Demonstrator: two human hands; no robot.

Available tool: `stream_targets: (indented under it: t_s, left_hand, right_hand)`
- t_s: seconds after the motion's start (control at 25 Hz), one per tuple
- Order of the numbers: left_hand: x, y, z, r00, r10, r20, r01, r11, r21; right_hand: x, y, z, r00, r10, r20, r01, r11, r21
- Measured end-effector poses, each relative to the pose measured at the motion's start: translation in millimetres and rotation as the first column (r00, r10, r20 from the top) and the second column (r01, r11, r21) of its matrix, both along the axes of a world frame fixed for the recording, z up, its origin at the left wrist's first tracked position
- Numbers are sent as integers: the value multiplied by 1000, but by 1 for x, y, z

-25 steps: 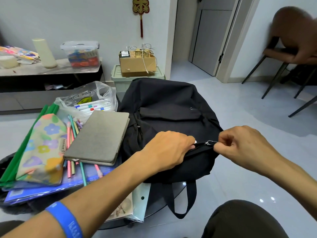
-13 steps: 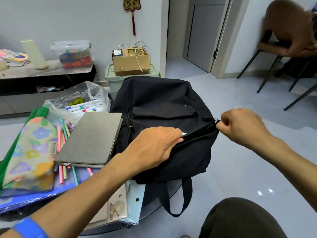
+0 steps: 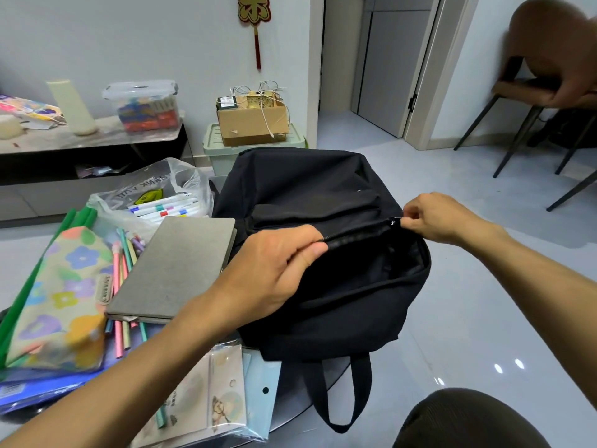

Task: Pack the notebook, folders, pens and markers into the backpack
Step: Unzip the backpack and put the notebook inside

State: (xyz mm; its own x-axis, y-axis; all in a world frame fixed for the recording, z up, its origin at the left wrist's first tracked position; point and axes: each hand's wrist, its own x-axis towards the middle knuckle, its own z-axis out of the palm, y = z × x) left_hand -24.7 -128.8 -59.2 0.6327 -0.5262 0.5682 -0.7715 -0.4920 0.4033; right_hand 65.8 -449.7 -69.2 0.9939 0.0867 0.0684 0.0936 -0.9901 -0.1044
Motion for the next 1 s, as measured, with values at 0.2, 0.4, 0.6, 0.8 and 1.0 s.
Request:
stream_targets:
  t_s: [0.2,0.4,0.6,0.8,1.0]
  left_hand:
    - [37,6,-10,922,281,-265,-230,950,210]
    - [1,22,-16,828,16,-560,217,913,346]
    - [12,111,-2,729,685,8,-536,563,629]
    - [7,157,-25,533,821,-207,-550,522,652]
    - [18,172,-23,347,662,-665,-718,643,265]
  right_hand:
    - [-19,15,9,985,-47,169,45,999,13]
    - [-64,100,52,951,191,245,-227,965,129]
    - [-82,219,46,927,362,-94,-305,878,368]
    - [-55,301,-9,920,147,-363,61,861,505]
    - [-43,307,-18,885,29,-464,302,724,620]
